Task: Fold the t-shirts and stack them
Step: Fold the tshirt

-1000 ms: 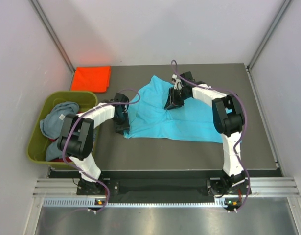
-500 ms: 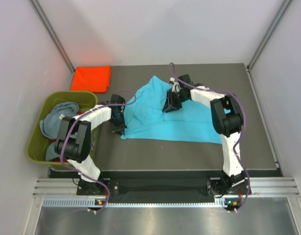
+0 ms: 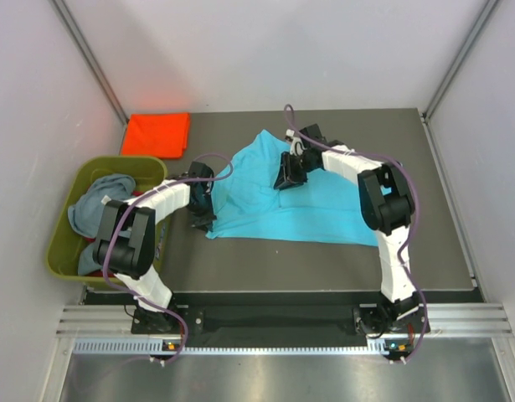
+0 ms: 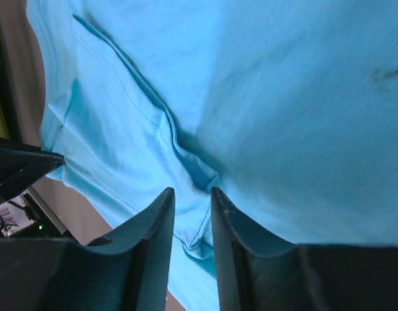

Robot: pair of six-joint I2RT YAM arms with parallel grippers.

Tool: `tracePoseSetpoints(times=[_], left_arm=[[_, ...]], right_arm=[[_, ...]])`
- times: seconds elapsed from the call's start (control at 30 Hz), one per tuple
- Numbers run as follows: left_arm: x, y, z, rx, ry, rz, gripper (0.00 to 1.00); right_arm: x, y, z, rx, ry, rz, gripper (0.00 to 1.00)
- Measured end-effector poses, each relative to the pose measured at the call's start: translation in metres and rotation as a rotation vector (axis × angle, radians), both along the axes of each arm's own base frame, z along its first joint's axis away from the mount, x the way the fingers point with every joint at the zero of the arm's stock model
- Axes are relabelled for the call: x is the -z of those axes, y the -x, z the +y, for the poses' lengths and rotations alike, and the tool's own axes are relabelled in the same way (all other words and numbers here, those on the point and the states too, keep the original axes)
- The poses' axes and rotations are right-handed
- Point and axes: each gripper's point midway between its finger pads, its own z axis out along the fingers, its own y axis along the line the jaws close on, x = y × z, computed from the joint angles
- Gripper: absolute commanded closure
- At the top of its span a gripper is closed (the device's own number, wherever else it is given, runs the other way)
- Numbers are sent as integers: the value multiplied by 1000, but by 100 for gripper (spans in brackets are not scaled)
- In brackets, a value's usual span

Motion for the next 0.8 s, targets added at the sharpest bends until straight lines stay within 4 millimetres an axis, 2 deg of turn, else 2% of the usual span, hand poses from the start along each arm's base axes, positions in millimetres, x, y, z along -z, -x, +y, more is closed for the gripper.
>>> tracePoseSetpoints(times=[0.17,0.33,0.43,0.8], left_arm=[[0,0,0,1,0,0,100],[0,0,0,4,-1,-1,100],[0,1,0,6,-1,-2,100],[0,1,1,8,0,-10,100]], right_arm=[[5,-9,1,12,17,-7,81],[14,-9,-1,17,33,11,86],[16,-9,-3,21,47,13,99],[19,-22,-18,88,144,-42,100]])
